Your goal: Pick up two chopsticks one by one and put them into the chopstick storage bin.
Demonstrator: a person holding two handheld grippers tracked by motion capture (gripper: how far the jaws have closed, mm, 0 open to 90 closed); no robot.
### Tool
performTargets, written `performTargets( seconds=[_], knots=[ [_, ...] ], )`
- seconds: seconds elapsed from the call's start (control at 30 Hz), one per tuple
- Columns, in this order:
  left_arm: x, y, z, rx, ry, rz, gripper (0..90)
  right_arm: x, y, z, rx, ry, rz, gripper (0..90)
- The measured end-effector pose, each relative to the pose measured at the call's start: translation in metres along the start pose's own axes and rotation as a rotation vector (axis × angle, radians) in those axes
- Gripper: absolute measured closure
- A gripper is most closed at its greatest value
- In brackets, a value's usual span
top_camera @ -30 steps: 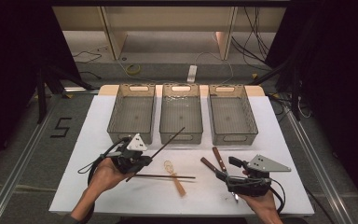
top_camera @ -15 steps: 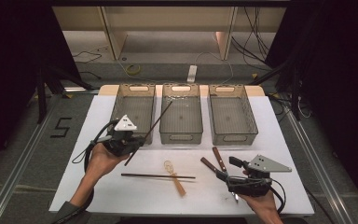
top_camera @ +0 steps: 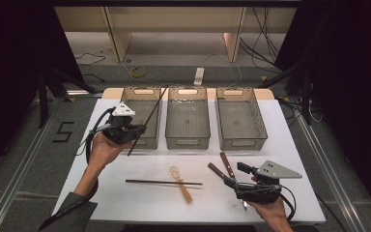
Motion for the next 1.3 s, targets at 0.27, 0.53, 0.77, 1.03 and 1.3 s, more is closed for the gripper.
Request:
performTargets(
  seconds=[0.27,0.53,0.77,1.03,1.3],
  knots=[
    [-0.004,-0.016,0.013,-0.030,-0.023,-0.016,84.0,0.000,0.000,0.000,-0.001,-0.001,-0.002,28.4],
    [-0.001,-0.026,0.030,-0.064,-0.032,-0.020,84.0,0.000,0.000,0.000,0.003,-0.004,-0.001,28.4],
    [0.002,-0.033,0.041,-0.091,-0.050,-0.025,84.0,0.001,0.000,0.000,0.004,-0.004,0.004,28.3],
    [0.011,-0.032,0.059,-0.129,-0.076,-0.014,83.9,0.001,0.000,0.000,0.007,-0.009,0.004,28.4],
    [0.018,-0.029,0.076,-0.182,-0.091,-0.030,83.9,0.002,0.000,-0.001,0.005,-0.010,0.005,28.4]
  ],
)
Point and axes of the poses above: each handheld gripper's, and its own axes: x roughly forward along the jaws, y roughly out of its underside, z roughly to its left, the point moved 3 cm from there along x, roughly forward along the jaws, and after that the axes turned 15 degrees about z, right-handed, at the moved point
